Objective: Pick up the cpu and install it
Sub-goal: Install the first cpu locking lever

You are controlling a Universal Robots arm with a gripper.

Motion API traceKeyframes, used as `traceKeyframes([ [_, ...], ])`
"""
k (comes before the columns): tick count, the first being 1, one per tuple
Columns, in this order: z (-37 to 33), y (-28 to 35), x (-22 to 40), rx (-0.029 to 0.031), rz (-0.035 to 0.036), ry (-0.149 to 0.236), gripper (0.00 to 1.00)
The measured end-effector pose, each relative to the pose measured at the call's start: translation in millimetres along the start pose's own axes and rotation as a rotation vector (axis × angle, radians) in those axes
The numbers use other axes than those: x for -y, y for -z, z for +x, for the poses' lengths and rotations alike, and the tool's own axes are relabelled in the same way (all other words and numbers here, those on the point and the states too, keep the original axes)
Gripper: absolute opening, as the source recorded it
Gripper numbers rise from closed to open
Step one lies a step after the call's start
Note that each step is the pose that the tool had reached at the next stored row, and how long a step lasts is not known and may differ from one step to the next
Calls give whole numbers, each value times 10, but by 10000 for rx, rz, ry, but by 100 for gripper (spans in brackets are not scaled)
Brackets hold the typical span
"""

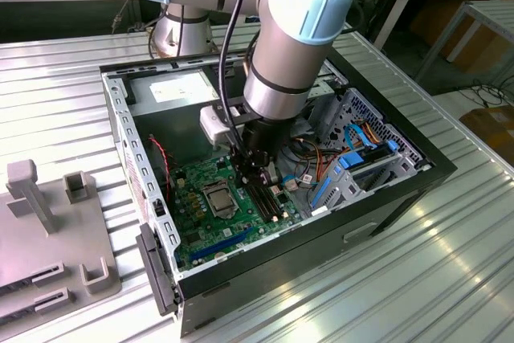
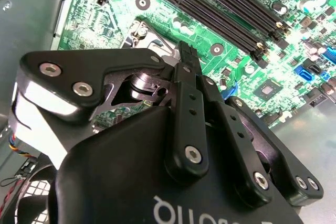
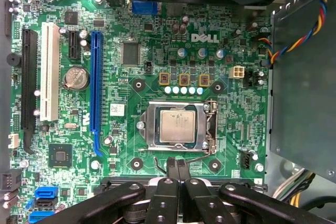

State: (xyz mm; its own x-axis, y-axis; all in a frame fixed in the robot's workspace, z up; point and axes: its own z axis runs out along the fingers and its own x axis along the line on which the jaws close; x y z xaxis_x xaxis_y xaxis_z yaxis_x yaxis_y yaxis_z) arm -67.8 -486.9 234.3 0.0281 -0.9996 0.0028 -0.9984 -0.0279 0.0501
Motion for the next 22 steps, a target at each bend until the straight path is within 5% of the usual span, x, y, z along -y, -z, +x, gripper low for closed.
traceKeyframes([
  [9, 57, -21, -1, -38, -1, -2, 11],
  [20, 58, -119, 5, -50, -2, -2, 11],
  [22, 58, -231, 10, -50, -2, -2, 11],
])
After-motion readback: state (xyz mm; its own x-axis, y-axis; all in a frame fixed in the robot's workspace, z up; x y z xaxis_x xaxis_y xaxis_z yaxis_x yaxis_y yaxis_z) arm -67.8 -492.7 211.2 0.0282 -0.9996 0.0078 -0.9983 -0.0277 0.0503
